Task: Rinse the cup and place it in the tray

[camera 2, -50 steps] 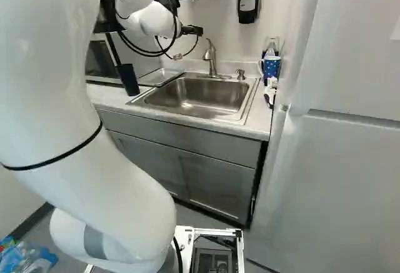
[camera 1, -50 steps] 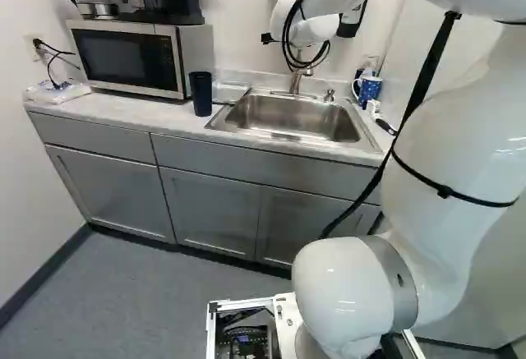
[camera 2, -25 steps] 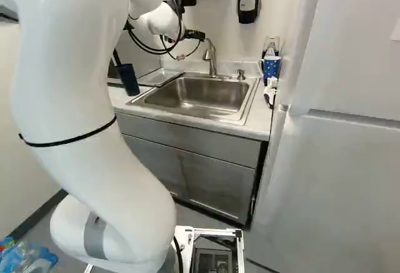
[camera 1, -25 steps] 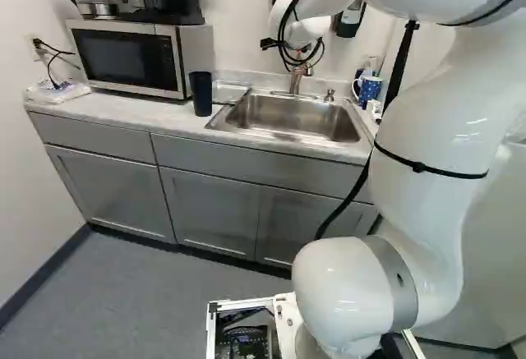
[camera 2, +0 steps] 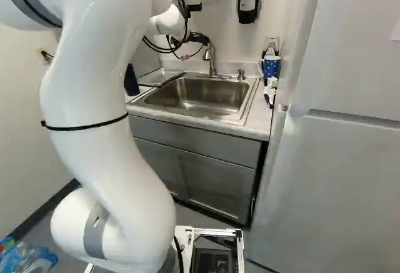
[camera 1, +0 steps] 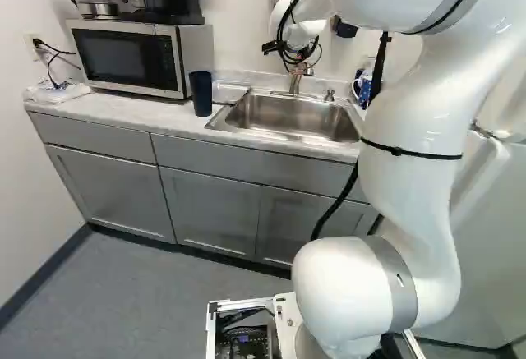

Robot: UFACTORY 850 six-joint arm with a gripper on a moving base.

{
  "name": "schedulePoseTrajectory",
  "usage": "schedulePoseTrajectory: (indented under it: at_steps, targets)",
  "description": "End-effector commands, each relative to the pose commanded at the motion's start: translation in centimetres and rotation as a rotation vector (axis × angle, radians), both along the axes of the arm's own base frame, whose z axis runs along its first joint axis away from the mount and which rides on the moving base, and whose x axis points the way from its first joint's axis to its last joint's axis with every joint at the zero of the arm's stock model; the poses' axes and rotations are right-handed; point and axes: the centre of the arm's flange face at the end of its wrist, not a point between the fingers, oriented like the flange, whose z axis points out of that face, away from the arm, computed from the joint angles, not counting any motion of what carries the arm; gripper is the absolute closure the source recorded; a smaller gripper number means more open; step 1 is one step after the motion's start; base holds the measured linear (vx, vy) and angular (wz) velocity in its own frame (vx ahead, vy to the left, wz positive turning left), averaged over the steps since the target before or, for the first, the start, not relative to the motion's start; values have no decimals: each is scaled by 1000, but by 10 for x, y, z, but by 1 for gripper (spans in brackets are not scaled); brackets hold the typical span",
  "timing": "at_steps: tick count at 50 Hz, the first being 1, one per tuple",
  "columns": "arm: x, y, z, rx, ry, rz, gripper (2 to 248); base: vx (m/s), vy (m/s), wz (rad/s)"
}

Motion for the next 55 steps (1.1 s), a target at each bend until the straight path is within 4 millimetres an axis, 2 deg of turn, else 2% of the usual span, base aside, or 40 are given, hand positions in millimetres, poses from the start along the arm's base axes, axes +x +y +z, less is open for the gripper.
schedulePoseTrajectory:
  at_steps: [13,27,55]
  targets:
    - [25,-7,-3,0,-6,-10,3,0,0,0]
    - [43,-10,-1,-3,-58,-14,3,0,0,0]
    - [53,-11,3,-7,-132,-15,3,0,0,0]
